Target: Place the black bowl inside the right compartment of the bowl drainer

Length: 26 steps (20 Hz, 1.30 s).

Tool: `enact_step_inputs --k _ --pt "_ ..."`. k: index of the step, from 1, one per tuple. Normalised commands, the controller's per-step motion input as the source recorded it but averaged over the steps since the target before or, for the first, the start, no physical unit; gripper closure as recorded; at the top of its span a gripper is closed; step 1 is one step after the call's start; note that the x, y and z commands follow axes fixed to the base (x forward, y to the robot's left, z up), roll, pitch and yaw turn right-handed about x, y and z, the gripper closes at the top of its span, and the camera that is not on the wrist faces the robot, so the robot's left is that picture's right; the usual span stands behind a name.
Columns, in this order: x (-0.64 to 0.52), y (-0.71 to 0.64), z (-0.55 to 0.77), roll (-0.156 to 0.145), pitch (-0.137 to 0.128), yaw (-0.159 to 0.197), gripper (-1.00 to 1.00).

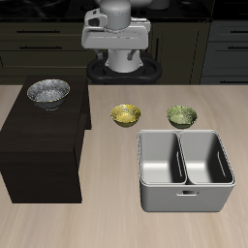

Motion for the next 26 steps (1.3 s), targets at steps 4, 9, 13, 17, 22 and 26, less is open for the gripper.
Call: enact_step_inputs --k 4,9,13,17,22,26 --pt "0.16 -0.22 0.16 0.019 -0.003 -0.017 -1.0" --pt "0.16 -0.28 0.16 0.029 0.025 -0.071 -1.0" --pt "0.17 -0.23 0.14 0.087 0.023 -0.034 -1.0" --pt "0.17 -0.3 0.14 0.003 0.008 -0.065 -1.0" --pt "0.13 -0.2 0.12 0.005 -0.018 0.005 -1.0" --pt "0.18 -0.29 0.14 -0.027 -0.006 -0.039 -1.0"
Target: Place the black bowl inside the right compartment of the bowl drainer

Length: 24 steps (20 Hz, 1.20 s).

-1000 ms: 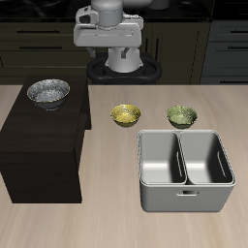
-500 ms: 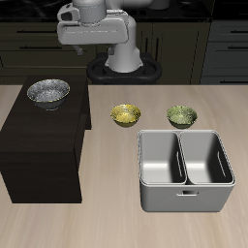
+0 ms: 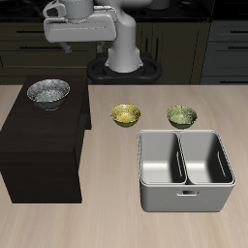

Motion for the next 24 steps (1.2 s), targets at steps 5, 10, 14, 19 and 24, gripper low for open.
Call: enact_step_inputs --k 5,10,14,19,24 --pt "0.18 -0.21 0.1 -0.027 -0.01 -0.004 -1.0" --pt "0.24 -0.21 0.08 -0.028 0.009 -0.002 -1.0" --pt "0.23 -0.07 0.06 -0.006 0.028 0.004 -1.0" --pt "0.27 -0.08 0.12 -0.019 -0.006 0.014 -1.0" --pt "0.24 -0.11 0.13 -0.018 -0.019 -0.009 -1.0"
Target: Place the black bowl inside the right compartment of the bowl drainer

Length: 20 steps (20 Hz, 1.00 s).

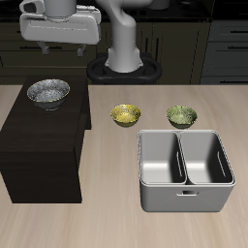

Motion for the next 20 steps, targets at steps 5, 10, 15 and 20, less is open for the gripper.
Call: enact_step_inputs --k 5,10,15,20 --pt "0.22 -0.07 0.04 -0.011 0.015 -0.017 -1.0" --pt "0.24 0.06 0.0 -0.019 -0.005 0.021 -1.0" --pt "0.15 0.07 -0.06 -0.005 0.021 -0.024 -1.0" --pt "0.09 0.07 -0.13 0.0 0.011 0.009 -1.0"
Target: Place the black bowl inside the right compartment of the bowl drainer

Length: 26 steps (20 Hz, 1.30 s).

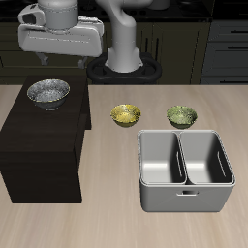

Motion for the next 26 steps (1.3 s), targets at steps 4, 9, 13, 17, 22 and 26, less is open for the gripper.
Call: enact_step_inputs --k 4,9,13,17,22,26 --pt "0.04 0.07 -0.12 -0.007 0.013 0.007 -1.0" --pt "0.08 0.05 -0.24 -0.008 0.015 0.007 -1.0" --pt "0.08 0.01 -0.34 -0.002 0.05 -0.019 -1.0" --pt "-0.01 0.03 -0.21 -0.006 0.026 -0.003 -1.0" --pt "-0.02 0.04 -0.25 0.014 0.036 -0.005 -1.0" --pt "-0.01 0.03 -0.24 0.011 0.033 0.013 -1.0"
